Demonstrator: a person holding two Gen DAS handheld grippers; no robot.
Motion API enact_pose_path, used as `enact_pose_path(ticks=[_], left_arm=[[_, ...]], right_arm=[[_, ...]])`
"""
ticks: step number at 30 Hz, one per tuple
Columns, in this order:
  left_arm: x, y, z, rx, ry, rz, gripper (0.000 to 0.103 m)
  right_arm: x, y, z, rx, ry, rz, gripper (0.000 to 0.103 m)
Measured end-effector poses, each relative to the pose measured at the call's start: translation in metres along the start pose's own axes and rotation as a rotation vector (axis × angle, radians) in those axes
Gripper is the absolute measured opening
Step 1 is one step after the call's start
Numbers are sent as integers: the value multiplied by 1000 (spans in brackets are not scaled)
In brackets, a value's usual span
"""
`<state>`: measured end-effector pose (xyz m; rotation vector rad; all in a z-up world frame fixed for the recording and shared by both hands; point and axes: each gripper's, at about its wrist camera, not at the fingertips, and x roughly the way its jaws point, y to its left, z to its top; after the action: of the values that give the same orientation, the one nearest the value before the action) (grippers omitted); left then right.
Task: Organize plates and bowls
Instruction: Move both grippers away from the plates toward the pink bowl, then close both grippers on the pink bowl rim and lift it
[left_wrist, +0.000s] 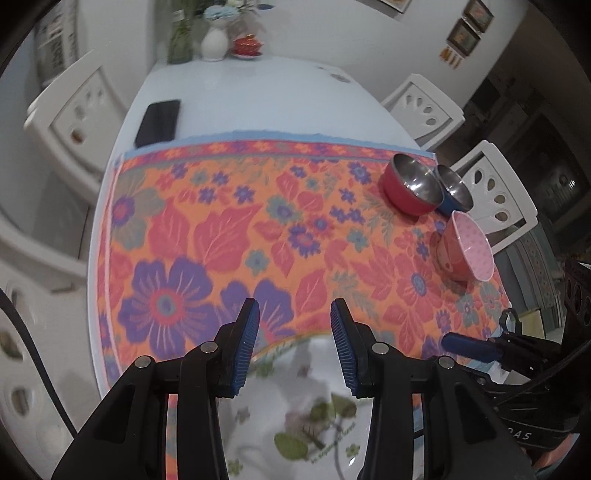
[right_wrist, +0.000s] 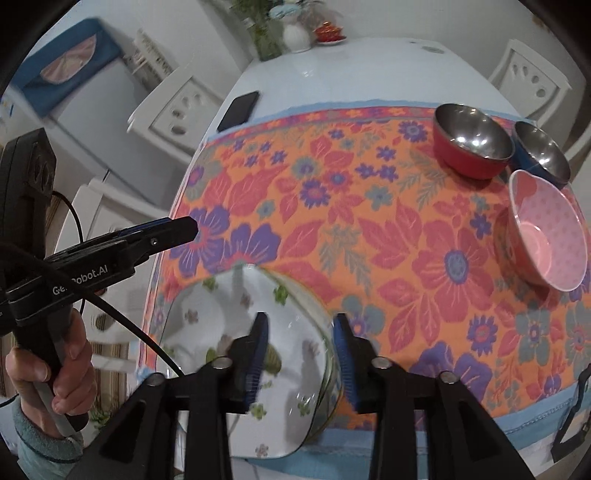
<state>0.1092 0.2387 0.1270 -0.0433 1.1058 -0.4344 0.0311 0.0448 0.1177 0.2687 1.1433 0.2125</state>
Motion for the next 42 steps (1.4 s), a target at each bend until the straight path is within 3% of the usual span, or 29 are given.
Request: enact_pose_path(ticks=[9,13,17,21,25,29,34,38,42], left_arm=[[12,-29,40,60,-23,-63,42],[10,-58,54,72,-52,-82,46],[17,-93,62,75,-62,-82,46],[36,-138,66,69,-58,-95,46],[83,-184,63,68,-3,-97,46],[127,-208,56,-4,45,-116,46],[165,-222,46,-72,77,-86,44],[179,-223,44,-105,78,-81,41],[189,-221,42,-129,82,-89,30]], right_arm=[[-41,-68,25,110,-122,-139,53],[-65,-127,41,186,-176,-210,54],[-84,-185,54,274,-204,-201,54],[-91,-234,66,299,-177,-209,54],[-80,-272,68,299,-108,-200,54],[-61,-294,62,267,-35,-192,54],[-38,-312,59,220,19,-148,53],[-19,-317,60,176,59,-138,42],[-7,-321,61,165,80,-95,32]])
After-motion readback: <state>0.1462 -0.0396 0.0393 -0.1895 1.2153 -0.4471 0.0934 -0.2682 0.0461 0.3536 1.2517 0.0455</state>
